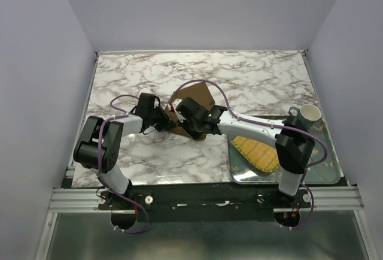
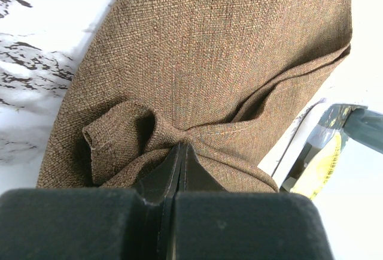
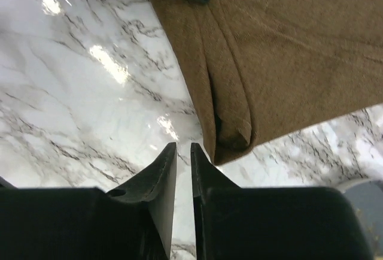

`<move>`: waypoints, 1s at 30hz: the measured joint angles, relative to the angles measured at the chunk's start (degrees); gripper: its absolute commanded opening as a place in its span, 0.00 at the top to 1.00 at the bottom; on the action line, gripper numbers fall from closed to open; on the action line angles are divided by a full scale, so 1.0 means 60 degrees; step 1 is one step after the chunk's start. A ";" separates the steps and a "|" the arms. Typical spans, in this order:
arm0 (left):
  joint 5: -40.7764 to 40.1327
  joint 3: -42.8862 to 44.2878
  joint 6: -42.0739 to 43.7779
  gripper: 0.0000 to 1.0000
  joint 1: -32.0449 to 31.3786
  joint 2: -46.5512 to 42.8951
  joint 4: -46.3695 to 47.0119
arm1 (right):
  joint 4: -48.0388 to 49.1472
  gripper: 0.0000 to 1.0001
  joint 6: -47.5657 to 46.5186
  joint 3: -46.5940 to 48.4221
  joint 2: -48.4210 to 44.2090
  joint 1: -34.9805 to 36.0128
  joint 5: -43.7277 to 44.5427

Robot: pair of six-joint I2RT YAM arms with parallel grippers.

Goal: Fold the napkin, place the utensils inside, and roll it up
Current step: Roll the napkin with the utensil

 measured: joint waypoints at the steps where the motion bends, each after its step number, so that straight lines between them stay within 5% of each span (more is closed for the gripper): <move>1: -0.0004 0.0000 0.0000 1.00 0.0000 0.0000 0.0000 | 0.0117 0.82 -0.0087 0.0055 0.0076 0.0004 -0.0102; 13: 0.0000 0.0000 0.0004 1.00 0.0000 0.0000 0.0000 | 0.0772 0.87 -0.0831 0.0612 0.1683 -0.0007 -0.0419; 30: 0.0000 0.0000 0.0004 1.00 0.0000 0.0004 0.0018 | 0.0900 0.69 -0.1158 0.0612 0.1796 -0.0240 0.0474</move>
